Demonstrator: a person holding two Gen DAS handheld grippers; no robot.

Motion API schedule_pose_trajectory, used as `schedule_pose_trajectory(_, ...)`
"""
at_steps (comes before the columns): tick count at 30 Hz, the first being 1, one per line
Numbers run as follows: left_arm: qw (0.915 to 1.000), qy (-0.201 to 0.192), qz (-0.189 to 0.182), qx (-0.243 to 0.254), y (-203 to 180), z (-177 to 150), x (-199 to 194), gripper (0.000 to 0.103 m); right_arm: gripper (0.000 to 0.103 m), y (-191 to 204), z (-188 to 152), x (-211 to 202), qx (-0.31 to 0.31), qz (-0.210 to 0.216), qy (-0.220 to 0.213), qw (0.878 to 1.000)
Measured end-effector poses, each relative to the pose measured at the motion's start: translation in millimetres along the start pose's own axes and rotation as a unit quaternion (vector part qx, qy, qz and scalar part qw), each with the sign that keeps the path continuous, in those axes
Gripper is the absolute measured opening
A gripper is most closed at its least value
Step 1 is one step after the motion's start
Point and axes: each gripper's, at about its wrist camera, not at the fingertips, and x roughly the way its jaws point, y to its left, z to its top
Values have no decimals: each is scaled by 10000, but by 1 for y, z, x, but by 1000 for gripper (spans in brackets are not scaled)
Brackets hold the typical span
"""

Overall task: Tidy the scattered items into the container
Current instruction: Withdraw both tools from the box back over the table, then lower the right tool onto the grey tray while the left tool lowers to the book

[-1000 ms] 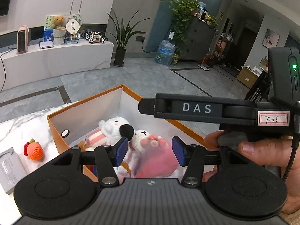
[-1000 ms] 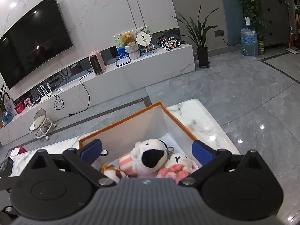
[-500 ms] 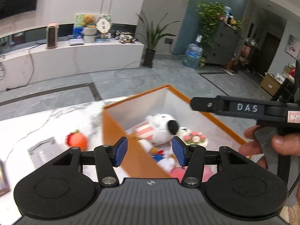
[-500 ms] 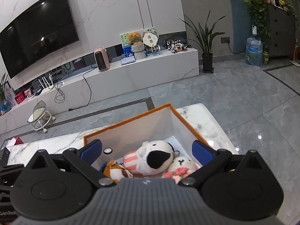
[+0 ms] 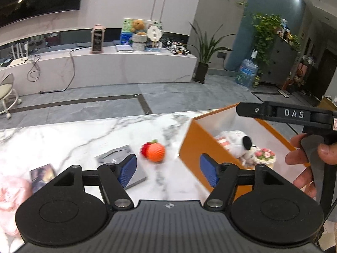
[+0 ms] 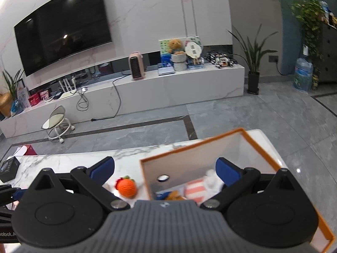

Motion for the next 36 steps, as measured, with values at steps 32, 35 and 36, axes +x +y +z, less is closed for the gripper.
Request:
schedule_pose_trajectory(32,9916,108,964,-850,135,-51,18,88,103,100,-30,79,-998,385,348,9937)
schedule_pose_trajectory(35,9890,95,1206,-850,145,-53,20,88,103,103,-34,92,-1034,337,426,9932)
schedule_pose_trajectory(36,9881,95,1274,-851,147,-54,21,88,103,104,-35,96,-1042,329,450,9930)
